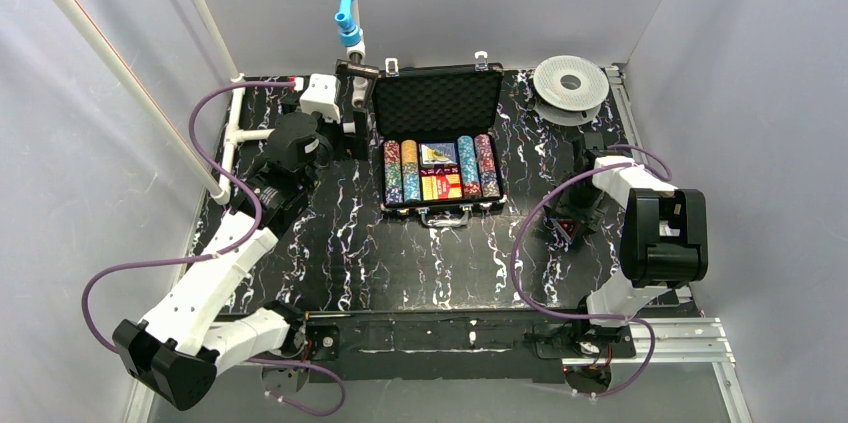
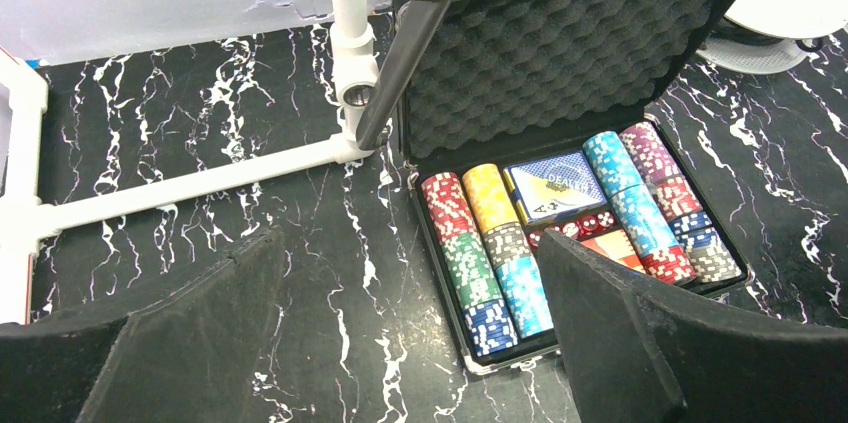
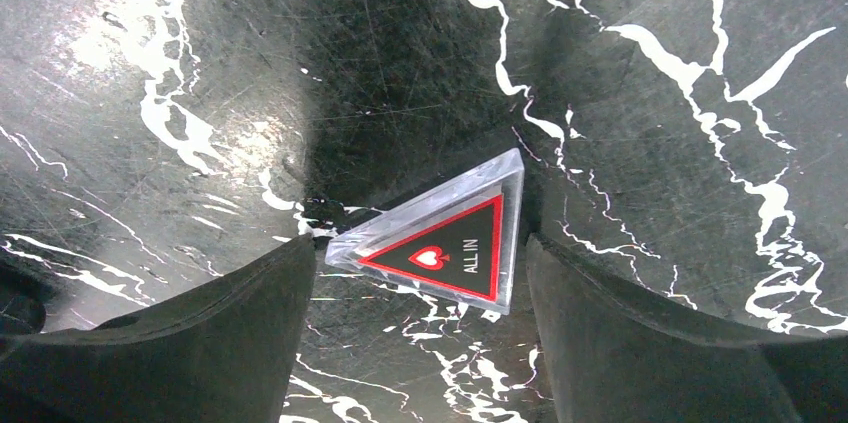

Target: Pack up texas hold em set

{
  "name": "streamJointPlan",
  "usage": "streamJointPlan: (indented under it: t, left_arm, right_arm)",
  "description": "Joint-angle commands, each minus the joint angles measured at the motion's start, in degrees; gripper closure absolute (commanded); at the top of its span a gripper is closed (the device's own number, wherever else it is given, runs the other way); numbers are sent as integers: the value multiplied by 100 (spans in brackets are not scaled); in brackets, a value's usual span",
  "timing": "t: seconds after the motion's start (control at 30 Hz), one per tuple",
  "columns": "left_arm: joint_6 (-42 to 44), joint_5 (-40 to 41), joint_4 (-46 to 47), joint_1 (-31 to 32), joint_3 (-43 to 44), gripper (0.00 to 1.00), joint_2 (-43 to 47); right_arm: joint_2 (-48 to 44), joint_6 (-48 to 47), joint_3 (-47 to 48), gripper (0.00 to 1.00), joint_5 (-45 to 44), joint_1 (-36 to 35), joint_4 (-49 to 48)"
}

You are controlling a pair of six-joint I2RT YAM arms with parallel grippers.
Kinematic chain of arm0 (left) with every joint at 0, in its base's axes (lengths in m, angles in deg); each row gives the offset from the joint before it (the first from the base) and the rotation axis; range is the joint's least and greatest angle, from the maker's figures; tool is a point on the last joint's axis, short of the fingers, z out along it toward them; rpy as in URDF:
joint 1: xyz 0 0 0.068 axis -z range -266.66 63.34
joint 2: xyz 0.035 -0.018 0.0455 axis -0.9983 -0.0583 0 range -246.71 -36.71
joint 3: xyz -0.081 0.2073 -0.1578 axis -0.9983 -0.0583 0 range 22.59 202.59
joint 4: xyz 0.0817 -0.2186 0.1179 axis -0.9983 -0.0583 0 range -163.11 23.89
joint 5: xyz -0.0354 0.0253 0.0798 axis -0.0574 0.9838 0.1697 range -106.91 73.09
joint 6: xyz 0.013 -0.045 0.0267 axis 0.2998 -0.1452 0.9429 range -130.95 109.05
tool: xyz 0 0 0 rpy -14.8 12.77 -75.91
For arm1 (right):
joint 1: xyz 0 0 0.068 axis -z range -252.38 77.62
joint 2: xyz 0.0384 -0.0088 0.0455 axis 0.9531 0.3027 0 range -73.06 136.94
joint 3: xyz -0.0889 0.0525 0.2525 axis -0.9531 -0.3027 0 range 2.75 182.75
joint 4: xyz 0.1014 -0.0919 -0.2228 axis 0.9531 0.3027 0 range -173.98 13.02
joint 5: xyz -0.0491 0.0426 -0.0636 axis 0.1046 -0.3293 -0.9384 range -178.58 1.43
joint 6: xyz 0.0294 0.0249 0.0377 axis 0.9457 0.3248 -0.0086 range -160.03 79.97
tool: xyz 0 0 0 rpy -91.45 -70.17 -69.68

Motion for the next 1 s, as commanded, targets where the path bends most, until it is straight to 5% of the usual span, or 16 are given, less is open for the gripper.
streamJointPlan:
  t: [0.0, 0.2, 0.4, 0.97]
  left_arm:
    - [27, 6, 5, 25, 23, 1, 44]
    - [27, -12, 4, 25, 19, 1, 50]
    - [14, -12, 9, 25, 24, 1, 42]
    - [18, 1, -4, 25, 18, 0, 27]
  right_arm:
    - [164, -55, 34, 17, 35, 1, -113]
    - [170, -60, 31, 28, 56, 3, -146]
    - [-39, -54, -20, 50, -71, 3, -119]
    - [-1020, -247, 622, 68, -115, -675, 373]
